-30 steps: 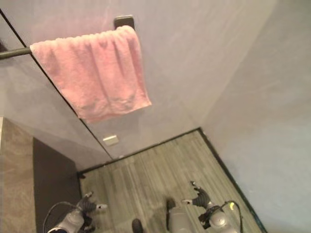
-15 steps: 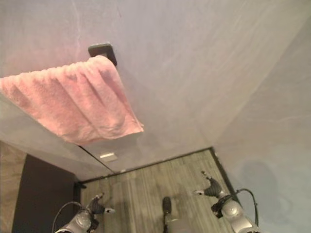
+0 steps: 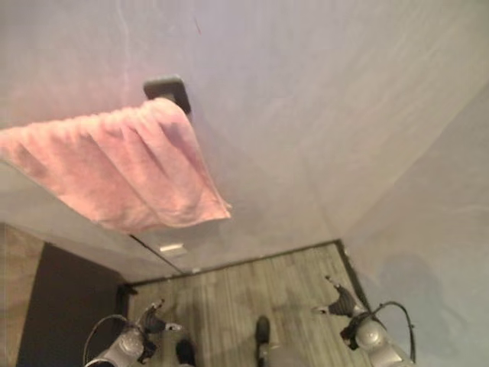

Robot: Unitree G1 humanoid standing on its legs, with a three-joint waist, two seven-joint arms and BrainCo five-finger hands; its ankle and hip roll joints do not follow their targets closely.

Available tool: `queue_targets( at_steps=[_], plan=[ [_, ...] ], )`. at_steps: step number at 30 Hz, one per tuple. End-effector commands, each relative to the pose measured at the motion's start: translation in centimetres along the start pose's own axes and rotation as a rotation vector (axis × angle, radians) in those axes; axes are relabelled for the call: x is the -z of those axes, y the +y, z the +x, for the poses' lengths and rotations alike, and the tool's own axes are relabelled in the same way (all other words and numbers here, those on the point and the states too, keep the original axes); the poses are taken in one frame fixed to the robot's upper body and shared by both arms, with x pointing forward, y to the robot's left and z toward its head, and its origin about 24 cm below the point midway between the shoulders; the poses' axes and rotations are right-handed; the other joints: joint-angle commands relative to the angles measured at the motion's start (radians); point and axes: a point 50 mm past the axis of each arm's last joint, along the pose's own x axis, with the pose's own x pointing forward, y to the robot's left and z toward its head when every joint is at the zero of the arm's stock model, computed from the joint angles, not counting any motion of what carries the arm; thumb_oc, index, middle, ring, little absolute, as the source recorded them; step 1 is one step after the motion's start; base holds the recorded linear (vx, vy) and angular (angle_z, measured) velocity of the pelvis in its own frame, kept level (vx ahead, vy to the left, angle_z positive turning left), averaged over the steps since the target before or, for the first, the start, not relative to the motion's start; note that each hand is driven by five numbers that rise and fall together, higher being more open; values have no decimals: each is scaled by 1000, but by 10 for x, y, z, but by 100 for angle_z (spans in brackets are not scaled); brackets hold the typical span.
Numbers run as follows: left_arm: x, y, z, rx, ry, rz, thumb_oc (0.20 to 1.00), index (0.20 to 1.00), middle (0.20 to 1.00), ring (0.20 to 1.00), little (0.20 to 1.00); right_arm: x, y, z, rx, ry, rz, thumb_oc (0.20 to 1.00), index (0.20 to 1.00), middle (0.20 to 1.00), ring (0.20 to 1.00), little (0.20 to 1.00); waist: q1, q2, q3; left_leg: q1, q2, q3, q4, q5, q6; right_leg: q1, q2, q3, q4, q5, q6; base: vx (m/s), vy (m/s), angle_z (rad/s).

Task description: Put brush and paste in cup on sink, flatten towel.

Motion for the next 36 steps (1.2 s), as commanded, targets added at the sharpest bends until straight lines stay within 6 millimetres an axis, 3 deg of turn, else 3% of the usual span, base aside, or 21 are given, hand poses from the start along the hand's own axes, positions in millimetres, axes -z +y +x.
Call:
queue_targets(
  at_steps=[1,3,4,5,7,9,12,14,16,17,18,20,23,24,25,26,28,30,32,34,36],
  plan=[
    [9,40,-2,-84,-38,53,1000,1000,1000,1000,1000,-37,-14,5,82,-169,85,1000,1000,1000,1000,1000,31,-75,-11,-21,-81,15,88,-33,49,31,-267,107,139,10,187,34,245,4],
    [5,57,-6,-125,-94,66,1000,1000,1000,1000,1000,-46,-25,4,118,-226,128,1000,1000,1000,1000,1000,40,-82,-7,-14,-101,24,68,-38,61,6,-282,105,156,69,198,-5,203,-3],
    [3,70,-10,-158,-136,65,1000,1000,1000,1000,1000,-55,-34,3,135,-278,166,1000,1000,1000,1000,1000,57,-84,1,-9,-99,46,54,-32,65,-17,-280,61,179,85,196,-44,162,-7],
    [6,74,-13,-170,-145,57,1000,1000,1000,1000,1000,-56,-39,3,143,-293,194,1000,1000,1000,1000,1000,69,-82,4,-5,-99,56,46,-34,65,-21,-273,27,189,75,196,-37,155,-26],
    [11,85,-21,-179,-166,62,1000,1000,1000,1000,1000,-51,-50,0,168,-297,260,1000,1000,1000,1000,1000,62,-82,8,16,-105,54,16,-27,65,-53,-194,41,194,30,185,18,125,-39],
    [14,102,-31,-221,-196,57,1000,1000,1000,1000,1000,-50,-60,-6,198,-323,334,1000,1000,1000,1000,1000,82,-82,6,18,-108,49,8,-18,60,-40,-208,-7,171,39,191,52,49,0],
    [12,120,-42,-276,-247,44,1000,1000,1000,1000,1000,-47,-75,-11,244,-350,394,1000,1000,1000,1000,1000,90,-83,-1,16,-108,36,-3,-14,58,-26,-193,10,132,32,189,43,-2,19],
    [-4,142,-59,-345,-386,-30,1000,1000,1000,1000,1000,-58,-106,-16,296,-421,371,1000,1000,1000,1000,1000,115,-87,-20,22,-105,53,-7,-16,45,15,-213,-42,74,49,201,46,-35,36],
    [-11,145,-60,-344,-419,-49,1000,1000,1000,1000,1000,-61,-111,-16,299,-433,374,1000,1000,1000,1000,1000,116,-87,-25,18,-103,47,-7,-9,41,16,-210,-35,64,56,202,31,-48,3],
    [-37,155,-63,-339,-536,-84,1000,1000,1000,1000,1000,-72,-120,-16,271,-478,361,1000,1000,1000,1000,1000,119,-87,-33,22,-97,35,-7,-9,35,32,-207,-32,48,43,201,41,-57,11],
    [-37,155,-63,-340,-536,-84,1000,1000,1000,1000,1000,-72,-120,-15,271,-479,362,1000,1000,1000,1000,1000,119,-87,-34,19,-97,36,-7,-7,35,29,-207,-32,47,45,200,49,-58,19],
    [-75,163,-68,-314,-692,-65,1000,1000,1000,1000,1000,-98,-128,-12,218,-547,312,1000,1000,1000,1000,1000,124,-88,-46,32,-92,27,-7,-5,28,65,-198,-53,26,22,194,64,-67,23],
    [-97,167,-71,-302,-779,-95,1000,1000,1000,1000,1000,-119,-127,-4,170,-590,293,1000,1000,1000,1000,1000,131,-89,-54,30,-91,22,-7,-2,26,74,-199,-66,14,24,193,35,-52,14],
    [-124,173,-75,-292,-876,-127,1000,1000,1000,1000,1000,-151,-119,5,89,-660,283,1000,1000,1000,1000,1000,142,-88,-56,31,-88,23,-7,-2,22,78,-199,-72,6,23,192,-5,-31,2],
    [-124,174,-75,-293,-877,-128,1000,1000,1000,1000,1000,-152,-119,5,89,-661,283,1000,1000,1000,1000,1000,141,-88,-58,26,-88,23,-7,0,22,74,-199,-72,6,25,191,-7,-54,-1],
    [-148,177,-76,-288,-953,-174,1000,1000,1000,1000,1000,-190,-104,13,-8,-741,292,1000,1000,1000,1000,1000,151,-91,-56,20,-84,26,-7,5,19,68,-195,-68,0,28,188,-20,-33,-1],
    [-155,176,-75,-287,-972,-189,1000,1000,1000,1000,1000,-201,-100,15,-25,-762,281,1000,1000,1000,1000,1000,153,-92,-55,16,-83,26,-7,7,19,62,-194,-67,-1,31,187,-22,-21,-6],
    [-189,169,-73,-244,-1059,-265,1000,1000,1000,1000,1000,-249,-82,17,-92,-854,254,1000,1000,1000,1000,1000,160,-97,-40,-11,-78,25,-7,14,17,35,-195,-64,-1,39,185,-94,-5,0],
    [-201,166,-73,-234,-1091,-298,1000,1000,1000,1000,1000,-265,-76,17,-100,-880,237,1000,1000,1000,1000,1000,160,-99,-34,-28,-76,25,-7,18,17,18,-195,-62,-1,43,185,-92,5,3],
    [-241,149,-72,-166,-1159,-396,1000,1000,1000,1000,1000,-304,-66,16,-95,-934,232,1000,1000,1000,1000,1000,155,-102,0,-84,-71,23,-7,31,15,-40,-197,-51,-1,62,184,-188,25,4],
    [-272,135,-76,-119,-1212,-359,407,407,407,407,407,-327,-57,16,-97,-955,237,1000,1000,1000,1000,1000,152,-105,19,-133,-66,23,-7,45,9,-89,-200,-43,-1,80,190,-171,29,3]
  ],
)
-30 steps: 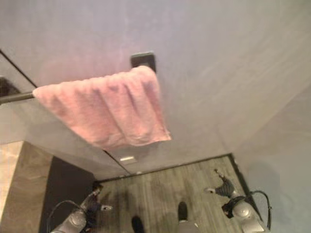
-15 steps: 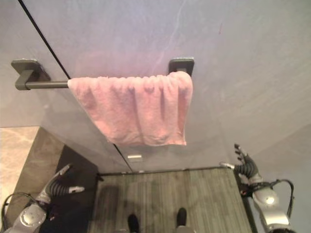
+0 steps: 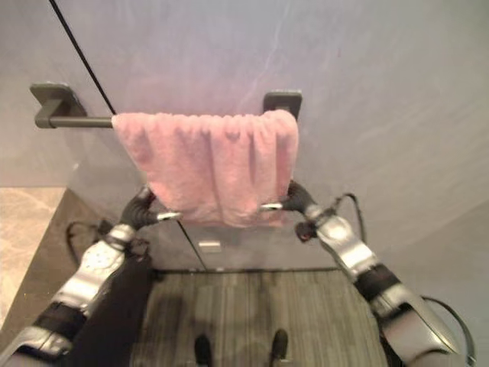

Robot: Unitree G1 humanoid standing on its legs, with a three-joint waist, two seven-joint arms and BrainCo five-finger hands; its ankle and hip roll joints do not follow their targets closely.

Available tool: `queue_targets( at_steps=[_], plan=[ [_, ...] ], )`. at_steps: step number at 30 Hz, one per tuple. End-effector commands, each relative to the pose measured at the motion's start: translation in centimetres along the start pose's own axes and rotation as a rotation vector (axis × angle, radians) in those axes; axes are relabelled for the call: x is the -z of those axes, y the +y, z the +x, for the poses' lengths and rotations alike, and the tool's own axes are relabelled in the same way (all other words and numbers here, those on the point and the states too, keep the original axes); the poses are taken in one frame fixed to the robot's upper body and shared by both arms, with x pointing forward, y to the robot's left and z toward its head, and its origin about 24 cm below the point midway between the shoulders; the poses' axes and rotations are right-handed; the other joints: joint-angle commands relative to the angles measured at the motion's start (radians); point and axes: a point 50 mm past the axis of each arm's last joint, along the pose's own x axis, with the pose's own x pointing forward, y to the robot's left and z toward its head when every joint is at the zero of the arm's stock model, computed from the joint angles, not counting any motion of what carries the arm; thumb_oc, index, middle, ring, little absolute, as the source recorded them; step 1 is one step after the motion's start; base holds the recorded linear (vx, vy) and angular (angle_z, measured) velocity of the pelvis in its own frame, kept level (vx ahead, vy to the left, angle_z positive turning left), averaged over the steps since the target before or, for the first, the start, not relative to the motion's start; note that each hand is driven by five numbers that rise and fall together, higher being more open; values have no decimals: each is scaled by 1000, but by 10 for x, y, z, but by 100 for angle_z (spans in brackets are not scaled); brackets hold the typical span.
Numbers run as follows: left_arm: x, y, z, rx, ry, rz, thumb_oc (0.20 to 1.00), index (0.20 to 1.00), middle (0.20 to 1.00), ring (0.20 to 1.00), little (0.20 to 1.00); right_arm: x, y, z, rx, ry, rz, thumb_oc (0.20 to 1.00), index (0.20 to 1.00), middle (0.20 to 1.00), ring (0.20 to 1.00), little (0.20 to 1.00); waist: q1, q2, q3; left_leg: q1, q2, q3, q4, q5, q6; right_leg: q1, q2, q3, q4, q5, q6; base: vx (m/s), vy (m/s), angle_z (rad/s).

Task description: Put brush and paste in cup on sink, flatten towel.

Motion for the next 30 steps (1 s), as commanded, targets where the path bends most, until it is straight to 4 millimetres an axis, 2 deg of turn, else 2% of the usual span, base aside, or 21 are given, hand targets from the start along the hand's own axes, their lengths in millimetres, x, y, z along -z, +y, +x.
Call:
queue_targets(
  at_steps=[1,2,3,7,9,10,12,14,15,16,17,18,20,22,24,25,26,28,29,30],
  plan=[
    [-41,-15,38,40,-159,32,200,200,200,200,200,-49,-22,28,115,-130,-59,1000,1000,1000,1000,1000,16,-4,80,-33,33,24,-2,40,-67,1,-84,3,0,29,120,-102,10,1],
    [-46,-21,42,41,-176,23,200,200,200,200,200,-53,-22,32,136,-137,-67,260,260,260,260,260,16,-7,81,-52,39,23,-2,44,-73,-16,-85,3,0,37,124,-47,14,1],
    [-46,-27,43,47,-179,-4,200,200,200,200,200,-57,-20,33,162,-158,-58,200,200,200,200,200,14,-8,80,-67,42,23,-2,49,-78,-30,-87,7,0,43,126,0,0,0],
    [-44,-24,34,22,-182,-42,200,200,200,200,200,-58,-16,24,187,-206,-14,200,200,200,200,200,4,-10,77,-75,47,27,-2,46,-80,-38,-92,8,0,51,128,33,29,-2],
    [-38,-18,14,13,-173,-48,200,200,200,200,200,-49,-8,0,197,-247,30,200,200,200,200,200,-4,-10,77,-53,42,33,-2,32,-71,-21,-101,8,0,55,131,86,57,-3],
    [-37,-18,14,13,-173,-48,200,200,200,200,200,-49,-8,0,197,-247,30,200,200,200,200,200,-4,-10,76,-55,42,34,-2,32,-71,-22,-101,8,0,55,131,43,35,-10],
    [-36,-6,-8,0,-185,-53,200,200,200,200,200,-45,-7,-30,197,-308,74,200,200,200,200,200,-10,-6,69,-22,34,38,-2,13,-62,2,-108,9,0,51,134,103,50,-14],
    [-43,9,-26,-41,-232,-57,200,200,200,200,200,-55,-10,-53,193,-391,86,200,200,200,200,200,-12,-6,56,3,28,42,-2,0,-54,22,-114,12,0,45,135,96,39,-13],
    [-43,9,-27,-41,-230,-57,200,200,200,200,200,-55,-10,-53,192,-390,87,200,200,200,200,200,-12,-6,54,1,27,42,-2,3,-53,20,-114,12,0,47,134,106,31,-15],
    [-52,16,-39,-95,-283,-88,200,200,200,200,200,-64,-7,-67,177,-459,100,200,200,200,200,200,-9,-5,43,27,25,45,-2,-8,-52,44,-118,8,0,37,135,57,16,-12],
    [-52,16,-40,-95,-282,-88,200,200,200,200,200,-64,-7,-67,177,-458,101,200,200,200,200,200,-10,-6,41,24,24,45,-2,-5,-51,40,-118,8,0,40,134,129,18,-7],
    [-69,28,-51,-185,-381,-118,200,200,200,200,200,-85,-5,-79,165,-577,113,200,200,200,200,200,-4,-8,29,44,21,45,-2,-11,-51,61,-119,4,0,28,133,88,-4,-5],
    [-75,31,-55,-232,-425,-135,200,200,200,200,200,-90,-2,-81,151,-609,154,200,200,200,200,200,-1,-9,24,50,20,44,-2,-13,-52,68,-119,2,0,23,131,71,-8,1],
    [-83,33,-64,-348,-501,-201,200,200,200,200,200,-102,9,-81,118,-688,217,200,200,200,200,200,15,-14,12,65,21,43,-2,-17,-55,88,-121,-10,0,12,127,43,-25,11],
    [-85,32,-67,-386,-515,-174,200,200,200,200,200,-101,15,-77,102,-678,234,200,200,200,200,200,21,-16,10,69,21,42,-2,-18,-56,93,-121,-14,0,8,125,25,-23,8],
    [-78,31,-69,-445,-480,-119,200,200,200,200,200,-97,23,-70,86,-654,236,200,200,200,200,200,33,-17,9,76,22,39,-2,-19,-56,102,-122,-20,0,0,123,21,-62,3],
    [-49,13,-61,-413,-319,-142,200,200,200,200,200,-64,41,-45,59,-465,268,200,200,200,200,200,57,-15,11,80,22,30,-2,-16,-56,114,-122,-33,0,-5,121,-12,-65,1],
    [-42,10,-60,-393,-278,-154,200,200,200,200,200,-60,40,-41,82,-431,229,200,200,200,200,200,62,-15,13,72,21,26,-2,-9,-55,110,-122,-35,0,0,118,-37,-47,11],
    [-38,9,-54,-406,-248,-121,200,200,200,200,200,-54,46,-33,98,-383,174,200,200,200,200,200,73,-14,20,70,22,21,-2,-5,-56,111,-121,-40,0,2,118,-46,-51,32],
    [-67,9,-48,-366,-391,-64,200,200,200,200,200,-81,43,-33,102,-501,93,200,200,200,200,200,80,-11,30,65,25,11,-2,-2,-60,112,-119,-42,0,0,121,-58,-51,31]
  ],
)
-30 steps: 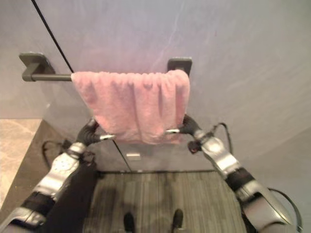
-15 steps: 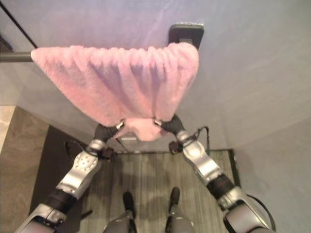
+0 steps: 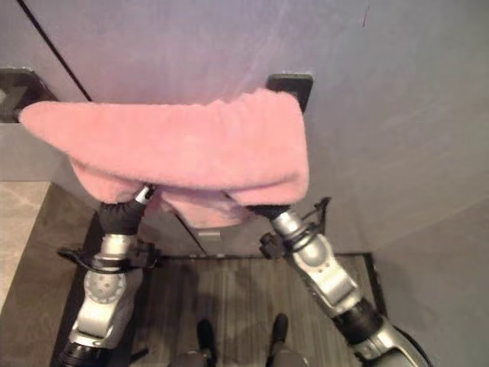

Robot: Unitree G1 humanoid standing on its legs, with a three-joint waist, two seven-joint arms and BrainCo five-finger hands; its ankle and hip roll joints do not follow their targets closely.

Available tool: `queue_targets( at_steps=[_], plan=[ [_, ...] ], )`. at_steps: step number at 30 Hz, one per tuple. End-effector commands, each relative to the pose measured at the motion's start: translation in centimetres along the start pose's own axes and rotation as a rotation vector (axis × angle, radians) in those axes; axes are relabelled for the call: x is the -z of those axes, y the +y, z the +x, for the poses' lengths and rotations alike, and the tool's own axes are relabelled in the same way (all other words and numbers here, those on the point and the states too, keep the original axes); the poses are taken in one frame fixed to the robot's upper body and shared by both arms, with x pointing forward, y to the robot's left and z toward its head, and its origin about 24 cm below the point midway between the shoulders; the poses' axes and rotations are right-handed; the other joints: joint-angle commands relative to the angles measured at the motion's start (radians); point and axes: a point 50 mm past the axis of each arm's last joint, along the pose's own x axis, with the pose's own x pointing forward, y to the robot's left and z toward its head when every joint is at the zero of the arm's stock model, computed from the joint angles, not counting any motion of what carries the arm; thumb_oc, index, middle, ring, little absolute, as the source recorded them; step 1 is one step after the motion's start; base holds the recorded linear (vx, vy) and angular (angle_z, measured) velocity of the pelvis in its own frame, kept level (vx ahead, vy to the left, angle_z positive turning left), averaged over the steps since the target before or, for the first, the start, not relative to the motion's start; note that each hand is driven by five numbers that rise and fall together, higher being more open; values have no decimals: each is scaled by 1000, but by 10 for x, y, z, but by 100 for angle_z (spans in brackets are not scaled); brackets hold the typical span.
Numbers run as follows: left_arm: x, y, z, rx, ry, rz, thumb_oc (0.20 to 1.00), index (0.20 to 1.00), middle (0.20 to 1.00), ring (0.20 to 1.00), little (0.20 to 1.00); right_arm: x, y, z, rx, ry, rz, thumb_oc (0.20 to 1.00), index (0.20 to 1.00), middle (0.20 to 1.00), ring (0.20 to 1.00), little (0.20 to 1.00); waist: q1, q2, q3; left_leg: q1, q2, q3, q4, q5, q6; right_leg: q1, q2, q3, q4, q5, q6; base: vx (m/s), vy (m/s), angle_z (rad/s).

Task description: Put brush and paste in cup on sink, flatten towel.

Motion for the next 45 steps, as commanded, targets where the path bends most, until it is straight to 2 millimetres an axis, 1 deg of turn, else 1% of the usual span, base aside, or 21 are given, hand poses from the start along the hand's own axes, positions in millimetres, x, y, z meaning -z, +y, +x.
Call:
queue_targets(
  at_steps=[1,2,3,4,6,7,9,13,14,15,16,17,18,24,28,30,37,39,41,42,45],
  plan=[
    [-45,10,24,-23,-245,87,200,200,200,200,200,-50,-13,12,87,-240,-137,200,200,200,200,200,27,-26,-4,-2,20,15,6,26,-47,42,-120,-16,1,32,115,-40,-29,27],
    [-52,5,25,-2,-289,90,200,200,200,200,200,-56,-7,12,54,-276,-82,200,200,200,200,200,28,-28,-3,-5,21,13,6,27,-48,40,-119,-15,1,31,116,-9,-22,21],
    [-43,4,24,-11,-234,97,200,200,200,200,200,-63,-1,12,50,-322,-24,200,200,200,200,200,27,-31,-7,-11,24,13,6,28,-48,39,-121,-19,1,31,117,6,-30,20],
    [-31,6,22,-19,-169,85,200,200,200,200,200,-58,-2,12,69,-294,-46,200,200,200,200,200,30,-30,-8,-14,24,9,6,30,-48,40,-123,-22,1,32,117,13,-25,11],
    [-32,9,23,-32,-171,106,200,200,200,200,200,-53,-4,11,94,-269,-76,200,200,200,200,200,31,-29,-8,-15,23,7,6,31,-48,41,-123,-24,1,32,117,1,-7,2],
    [-39,8,23,-20,-207,85,200,200,200,200,200,-49,-5,8,110,-257,-66,200,200,200,200,200,26,-27,-6,-12,22,6,6,31,-47,44,-123,-25,1,32,117,0,0,0],
    [-38,6,21,-14,-202,70,200,200,200,200,200,-44,-2,6,107,-238,-26,200,200,200,200,200,24,-27,-9,-8,19,7,6,29,-45,48,-124,-26,1,32,117,0,0,0],
    [-9,6,15,-39,-54,75,200,200,200,200,200,-25,0,2,130,-157,-19,200,200,200,200,200,17,-25,-15,5,17,11,6,23,-42,61,-130,-32,1,31,120,11,7,-2],
    [2,7,11,-27,2,86,200,200,200,200,200,-17,-1,-1,138,-118,-9,225,225,225,225,225,12,-23,-17,11,14,14,6,21,-40,63,-130,-31,1,32,121,0,0,0],
    [8,7,8,-18,38,81,200,200,200,200,200,-13,-1,-2,137,-99,-8,316,316,316,316,316,10,-22,-19,14,13,16,6,20,-39,64,-131,-30,1,33,122,0,0,0],
    [8,6,8,-18,39,81,200,200,200,200,200,-13,-1,-2,137,-99,-8,724,724,724,724,724,10,-22,-19,14,13,16,6,20,-39,64,-131,-30,1,33,122,0,0,0],
    [18,6,3,5,95,100,683,683,683,683,683,-5,1,-4,131,-59,7,1000,1000,1000,1000,1000,10,-21,-22,16,13,17,6,20,-38,66,-131,-30,1,34,122,0,0,0],
    [23,7,0,22,130,128,1000,1000,1000,1000,1000,1,0,-6,140,-23,14,1000,1000,1000,1000,1000,7,-19,-23,19,13,19,6,19,-36,65,-132,-28,1,36,123,9,10,-4],
    [42,11,-15,53,266,170,1000,1000,1000,1000,1000,17,1,-10,149,62,41,1000,1000,1000,1000,1000,2,-8,-29,26,12,30,6,17,-31,63,-133,-17,1,40,124,5,7,-3],
    [57,19,-25,15,351,217,1000,1000,1000,1000,1000,24,0,-12,165,92,66,1000,1000,1000,1000,1000,1,-7,-34,30,14,37,6,17,-31,59,-132,-13,1,42,125,4,-4,-10],
    [65,23,-31,-10,399,244,1000,1000,1000,1000,1000,29,-1,-13,201,108,135,1000,1000,1000,1000,1000,1,-5,-40,32,16,39,6,17,-33,61,-129,-15,1,40,125,13,-16,-7],
    [83,29,-40,-62,494,267,1000,1000,1000,1000,1000,42,-4,-20,252,156,221,1000,1000,1000,1000,1000,-4,-3,-50,39,20,39,6,21,-39,71,-128,-21,1,41,124,0,0,0],
    [93,31,-44,-78,545,288,1000,1000,1000,1000,1000,52,-9,-28,289,203,215,1000,1000,1000,1000,1000,-12,-1,-55,42,21,39,6,22,-42,77,-127,-22,1,40,121,0,0,0],
    [104,38,-54,-120,617,302,1000,1000,1000,1000,1000,79,-17,-56,378,324,253,1000,1000,1000,1000,1000,-28,0,-59,56,23,39,6,20,-44,96,-124,-26,1,38,120,0,0,0],
    [104,38,-54,-120,617,302,1000,1000,1000,1000,1000,79,-17,-56,378,323,253,1000,1000,1000,1000,1000,-28,0,-61,53,23,39,6,22,-43,92,-124,-25,1,40,119,0,0,0],
    [103,47,-61,-170,636,270,1000,1000,1000,1000,1000,106,-28,-96,496,482,232,1000,1000,1000,1000,1000,-44,1,-71,64,25,44,6,21,-42,99,-121,-23,1,37,117,11,3,-1]
  ],
)
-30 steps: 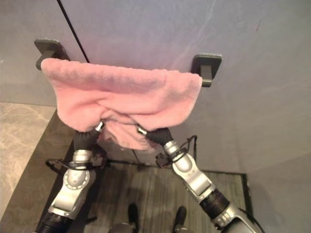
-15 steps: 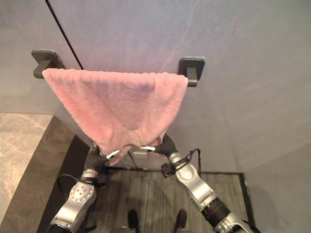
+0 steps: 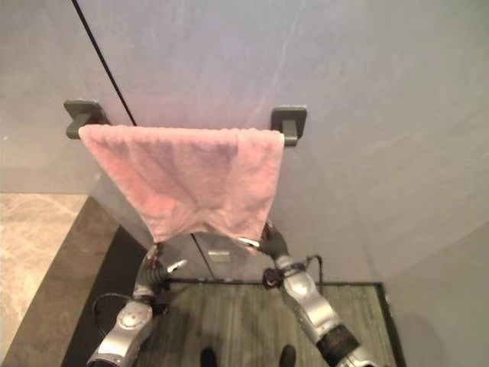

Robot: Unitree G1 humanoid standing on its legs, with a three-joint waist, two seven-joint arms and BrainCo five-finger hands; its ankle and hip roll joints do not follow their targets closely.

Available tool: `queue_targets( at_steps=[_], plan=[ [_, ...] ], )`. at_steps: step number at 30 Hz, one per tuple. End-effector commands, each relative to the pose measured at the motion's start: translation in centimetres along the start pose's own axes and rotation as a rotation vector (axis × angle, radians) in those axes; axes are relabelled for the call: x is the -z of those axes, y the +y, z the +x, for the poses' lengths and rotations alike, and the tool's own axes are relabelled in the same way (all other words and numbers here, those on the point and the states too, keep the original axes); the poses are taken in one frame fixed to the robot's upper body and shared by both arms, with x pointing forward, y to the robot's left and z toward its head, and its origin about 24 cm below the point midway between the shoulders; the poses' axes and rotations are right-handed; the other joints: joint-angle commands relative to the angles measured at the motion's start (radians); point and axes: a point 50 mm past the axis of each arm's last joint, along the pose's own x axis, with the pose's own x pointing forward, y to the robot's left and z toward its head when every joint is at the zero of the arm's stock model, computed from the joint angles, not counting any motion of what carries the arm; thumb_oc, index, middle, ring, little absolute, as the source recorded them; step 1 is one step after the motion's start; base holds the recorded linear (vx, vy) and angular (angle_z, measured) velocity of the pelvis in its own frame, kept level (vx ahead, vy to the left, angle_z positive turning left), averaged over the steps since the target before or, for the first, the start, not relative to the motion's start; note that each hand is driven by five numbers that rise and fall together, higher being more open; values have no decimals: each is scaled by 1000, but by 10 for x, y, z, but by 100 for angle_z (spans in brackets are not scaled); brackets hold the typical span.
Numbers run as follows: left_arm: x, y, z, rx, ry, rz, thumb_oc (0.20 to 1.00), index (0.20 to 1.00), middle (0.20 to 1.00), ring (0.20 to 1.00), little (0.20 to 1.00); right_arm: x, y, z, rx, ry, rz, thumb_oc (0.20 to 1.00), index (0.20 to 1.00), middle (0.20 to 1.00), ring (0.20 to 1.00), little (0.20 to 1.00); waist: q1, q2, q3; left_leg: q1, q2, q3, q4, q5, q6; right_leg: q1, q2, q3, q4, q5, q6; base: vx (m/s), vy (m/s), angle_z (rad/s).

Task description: Put brush and paste in cup on sink, flatten towel.

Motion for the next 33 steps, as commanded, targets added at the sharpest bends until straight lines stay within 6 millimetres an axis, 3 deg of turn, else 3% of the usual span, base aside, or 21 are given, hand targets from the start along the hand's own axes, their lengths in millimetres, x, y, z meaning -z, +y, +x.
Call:
queue_targets(
  at_steps=[1,4,6,8,10,11,12,15,19,20,24,33],
  plan=[
    [-30,27,9,-141,-145,-11,1000,1000,1000,1000,1000,-13,-45,-8,245,-85,-15,1000,1000,1000,1000,1000,-24,-14,9,17,30,41,7,15,-45,52,-114,-24,1,40,112,35,13,-3],
    [-36,62,4,-364,-196,-19,1000,1000,1000,1000,1000,-24,-92,-33,596,-205,36,1000,1000,1000,1000,1000,-47,-7,1,29,33,50,7,11,-44,52,-109,-19,1,35,113,29,19,-9],
    [-40,67,2,-400,-213,-10,1000,1000,1000,1000,1000,-32,-98,-40,649,-250,14,1000,1000,1000,1000,1000,-51,-6,0,30,35,52,7,13,-44,50,-109,-16,1,36,112,16,5,-20],
    [-61,96,-5,-555,-328,58,1000,1000,1000,1000,1000,-60,-115,-57,769,-384,-131,1000,1000,1000,1000,1000,-55,-5,-3,37,39,56,7,10,-46,54,-105,-13,1,31,111,30,-3,-12],
    [-98,119,-14,-689,-520,179,1000,1000,1000,1000,1000,-102,-120,-71,797,-551,-450,1000,1000,1000,1000,1000,-59,-8,-10,48,45,61,7,6,-53,60,-100,-8,1,25,110,48,-10,-8],
    [-129,129,-23,-751,-689,261,1000,1000,1000,1000,1000,-127,-114,-73,763,-662,-608,1000,1000,1000,1000,1000,-56,-13,-15,55,50,63,7,0,-59,66,-97,-7,1,16,112,10,-12,-9],
    [-130,130,-24,-753,-689,261,1000,1000,1000,1000,1000,-127,-114,-73,763,-664,-609,1000,1000,1000,1000,1000,-57,-13,-14,52,50,63,7,6,-58,63,-97,-6,1,21,109,28,-7,-10],
    [-173,132,-36,-775,-926,361,1000,1000,1000,1000,1000,-167,-96,-75,697,-848,-833,1000,1000,1000,1000,1000,-49,-18,-21,55,56,62,7,-2,-65,70,-96,-7,1,11,113,8,-6,-5],
    [-222,127,-56,-740,-1214,602,1000,1000,1000,1000,1000,-208,-55,-65,507,-1065,-1104,1000,1000,1000,1000,1000,-25,-23,-22,49,58,54,7,-1,-71,71,-95,-12,1,8,114,-9,-4,-1],
    [-222,127,-56,-744,-1214,603,1000,1000,1000,1000,1000,-208,-55,-65,506,-1068,-1103,1000,1000,1000,1000,1000,-28,-25,-20,46,58,55,7,5,-69,67,-95,-12,1,13,112,0,0,0],
    [-242,121,-64,-650,-1320,806,1000,1000,1000,1000,1000,-224,-14,-56,277,-1177,-1286,1000,1000,1000,1000,1000,-6,-28,-14,43,57,45,7,1,-73,71,-98,-21,1,8,116,-5,-6,2],
    [-233,114,-52,-471,-1250,963,1000,1000,1000,1000,1000,-240,27,-46,108,-1274,-1389,1000,1000,1000,1000,1000,19,-31,19,10,46,34,7,15,-68,47,-113,-27,1,26,119,-13,2,9]
  ],
)
